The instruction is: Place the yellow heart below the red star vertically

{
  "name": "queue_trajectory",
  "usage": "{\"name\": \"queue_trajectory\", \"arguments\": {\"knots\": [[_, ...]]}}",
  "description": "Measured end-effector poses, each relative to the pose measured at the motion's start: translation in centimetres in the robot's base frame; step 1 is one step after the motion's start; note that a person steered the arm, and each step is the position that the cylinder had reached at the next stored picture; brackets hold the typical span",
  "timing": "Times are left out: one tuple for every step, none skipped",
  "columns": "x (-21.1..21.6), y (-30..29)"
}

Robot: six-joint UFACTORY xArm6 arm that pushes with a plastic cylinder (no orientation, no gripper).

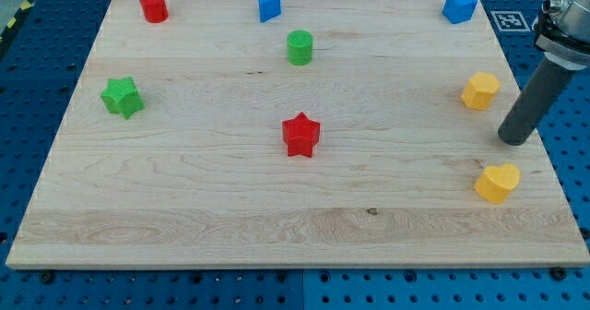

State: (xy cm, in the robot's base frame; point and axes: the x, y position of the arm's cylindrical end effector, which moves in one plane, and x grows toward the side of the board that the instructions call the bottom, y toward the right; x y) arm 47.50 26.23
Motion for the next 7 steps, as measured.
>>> {"name": "queue_trajectory", "arguments": {"knots": [[0.0, 0.1], [0.3, 0.1], [0.9, 0.1], [1.4, 0.1], [2.5, 0.1], [3.4, -0.2], [5.8, -0.7]]}}
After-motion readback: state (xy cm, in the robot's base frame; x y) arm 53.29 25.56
